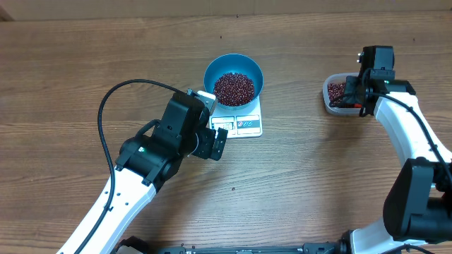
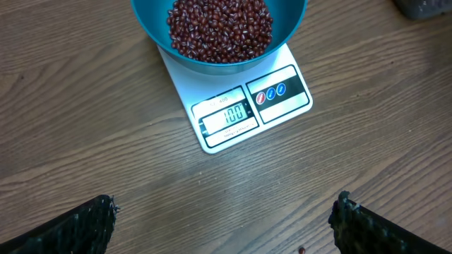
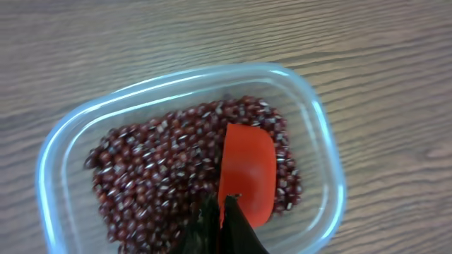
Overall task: Scoop item into bowl and weigh 150g on scale
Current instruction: 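Lower the red cup into the beans in the tub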
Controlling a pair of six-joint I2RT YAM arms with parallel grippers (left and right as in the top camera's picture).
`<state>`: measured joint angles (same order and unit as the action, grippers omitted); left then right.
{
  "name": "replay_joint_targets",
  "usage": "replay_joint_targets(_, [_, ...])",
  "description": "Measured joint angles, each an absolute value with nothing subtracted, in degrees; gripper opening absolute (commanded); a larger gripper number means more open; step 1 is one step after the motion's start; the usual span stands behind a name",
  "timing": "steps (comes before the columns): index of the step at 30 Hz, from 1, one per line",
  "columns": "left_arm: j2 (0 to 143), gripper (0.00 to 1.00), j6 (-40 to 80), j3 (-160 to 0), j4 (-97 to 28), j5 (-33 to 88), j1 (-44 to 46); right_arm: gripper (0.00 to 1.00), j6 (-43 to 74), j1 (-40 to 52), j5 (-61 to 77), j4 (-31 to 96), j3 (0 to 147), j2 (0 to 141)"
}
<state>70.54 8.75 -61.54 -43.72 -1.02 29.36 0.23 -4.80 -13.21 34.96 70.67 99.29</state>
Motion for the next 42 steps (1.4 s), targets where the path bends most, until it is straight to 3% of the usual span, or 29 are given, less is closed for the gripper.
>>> replay_joint_targets(19, [70.5, 0.99, 8.8, -61.5, -43.7, -1.0, 29.4, 0.04, -9.1, -5.4, 3.0, 36.9, 70.7, 99.4])
replay_joint_targets(36, [70.5, 1.00, 8.8, -61.5, -43.7, -1.0, 29.4, 0.04, -9.3, -19.3, 24.1, 36.1, 70.7, 101.9])
replay_joint_targets(42, [70.5, 0.99, 8.8, -61.5, -43.7, -1.0, 29.4, 0.04, -9.3, -20.2, 28.1, 36.0, 70.7, 103.5])
